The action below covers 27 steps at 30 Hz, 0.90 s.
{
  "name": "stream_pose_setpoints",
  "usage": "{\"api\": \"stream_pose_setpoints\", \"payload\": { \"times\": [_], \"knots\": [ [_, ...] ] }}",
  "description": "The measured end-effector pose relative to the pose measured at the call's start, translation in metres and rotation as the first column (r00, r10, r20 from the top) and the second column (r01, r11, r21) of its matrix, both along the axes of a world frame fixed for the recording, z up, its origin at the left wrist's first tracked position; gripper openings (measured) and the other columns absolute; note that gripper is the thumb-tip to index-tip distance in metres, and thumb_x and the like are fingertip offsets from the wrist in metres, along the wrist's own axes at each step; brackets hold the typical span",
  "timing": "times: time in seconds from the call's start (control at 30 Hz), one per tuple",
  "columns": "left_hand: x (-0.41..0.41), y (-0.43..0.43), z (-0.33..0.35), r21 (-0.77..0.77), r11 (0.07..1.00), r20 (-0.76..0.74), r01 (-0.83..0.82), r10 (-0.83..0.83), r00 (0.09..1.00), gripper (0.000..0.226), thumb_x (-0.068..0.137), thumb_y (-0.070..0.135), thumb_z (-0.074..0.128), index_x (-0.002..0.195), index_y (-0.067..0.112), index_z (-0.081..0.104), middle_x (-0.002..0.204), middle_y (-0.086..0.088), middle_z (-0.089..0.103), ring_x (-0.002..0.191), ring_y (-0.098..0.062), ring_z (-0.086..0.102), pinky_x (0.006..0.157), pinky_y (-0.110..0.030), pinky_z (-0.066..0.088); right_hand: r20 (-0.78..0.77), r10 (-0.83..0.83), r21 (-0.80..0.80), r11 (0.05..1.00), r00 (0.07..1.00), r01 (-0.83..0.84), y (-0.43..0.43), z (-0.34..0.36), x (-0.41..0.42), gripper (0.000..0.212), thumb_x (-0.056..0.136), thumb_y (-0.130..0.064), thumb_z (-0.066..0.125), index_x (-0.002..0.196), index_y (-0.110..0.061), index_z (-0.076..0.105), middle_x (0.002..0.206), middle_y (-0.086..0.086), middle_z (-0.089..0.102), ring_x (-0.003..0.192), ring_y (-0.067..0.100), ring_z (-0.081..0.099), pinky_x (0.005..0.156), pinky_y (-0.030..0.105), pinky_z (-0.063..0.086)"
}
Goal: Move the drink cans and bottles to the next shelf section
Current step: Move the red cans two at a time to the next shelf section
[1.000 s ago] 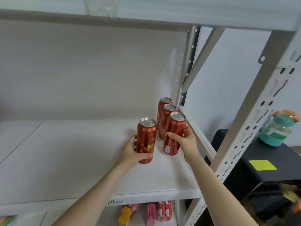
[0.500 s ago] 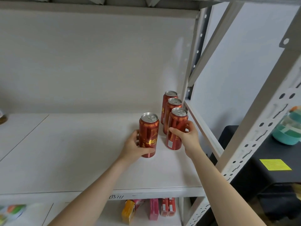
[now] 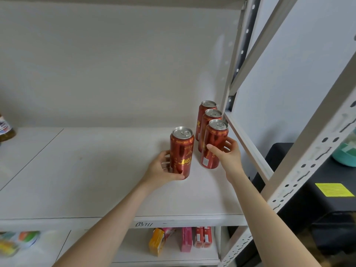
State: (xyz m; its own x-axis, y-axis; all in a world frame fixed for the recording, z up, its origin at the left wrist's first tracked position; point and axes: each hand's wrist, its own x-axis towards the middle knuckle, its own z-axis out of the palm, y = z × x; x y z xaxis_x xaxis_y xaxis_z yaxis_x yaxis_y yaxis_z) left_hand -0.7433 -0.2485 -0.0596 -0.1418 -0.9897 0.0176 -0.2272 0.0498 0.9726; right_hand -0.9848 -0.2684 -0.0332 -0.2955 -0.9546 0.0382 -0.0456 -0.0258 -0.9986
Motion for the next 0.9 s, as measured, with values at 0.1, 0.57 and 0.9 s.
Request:
{"api": "stream_pose_setpoints", "payload": {
  "times": [0.1,0.57,0.9],
  "knots": [
    [0.005,0.0,-0.001,-0.002,1.0,0.012,0.013,-0.013,1.0,0.076,0.052,0.01,0.094,0.119,0.022,0.06,0.111,-0.004,0.069,0.091,-0.011,0.072,0.078,-0.021,0.056,0.026,-0.092,-0.02,0.996,0.995,0.092,0.018,-0.006,-0.001,0.078,0.067,-0.048,0.087,0.13,-0.032,0.045,0.127,-0.007,0.055,0.115,0.012,0.055,0.084,0.027,0.046],
    [-0.026,0.023,-0.003,0.026,0.993,0.029,0.118,-0.118,0.993,0.072,0.056,0.005,0.095,0.116,0.019,0.059,0.11,-0.004,0.069,0.094,-0.014,0.072,0.078,-0.023,0.057,-0.173,0.165,-0.116,0.976,0.971,-0.186,0.091,0.003,0.015,0.067,0.068,-0.046,0.084,0.126,-0.022,0.059,0.119,-0.005,0.067,0.105,0.007,0.064,0.086,0.024,0.053],
    [-0.073,0.034,-0.002,0.064,0.972,-0.02,0.226,-0.225,0.974,0.082,0.042,0.025,0.094,0.116,0.029,0.059,0.11,0.001,0.069,0.098,-0.015,0.072,0.085,-0.03,0.059,-0.071,0.139,-0.118,0.982,0.988,-0.147,0.111,0.01,-0.01,0.048,0.079,-0.029,0.081,0.122,-0.018,0.063,0.118,0.0,0.07,0.112,0.021,0.064,0.1,0.049,0.051]
  ]
}}
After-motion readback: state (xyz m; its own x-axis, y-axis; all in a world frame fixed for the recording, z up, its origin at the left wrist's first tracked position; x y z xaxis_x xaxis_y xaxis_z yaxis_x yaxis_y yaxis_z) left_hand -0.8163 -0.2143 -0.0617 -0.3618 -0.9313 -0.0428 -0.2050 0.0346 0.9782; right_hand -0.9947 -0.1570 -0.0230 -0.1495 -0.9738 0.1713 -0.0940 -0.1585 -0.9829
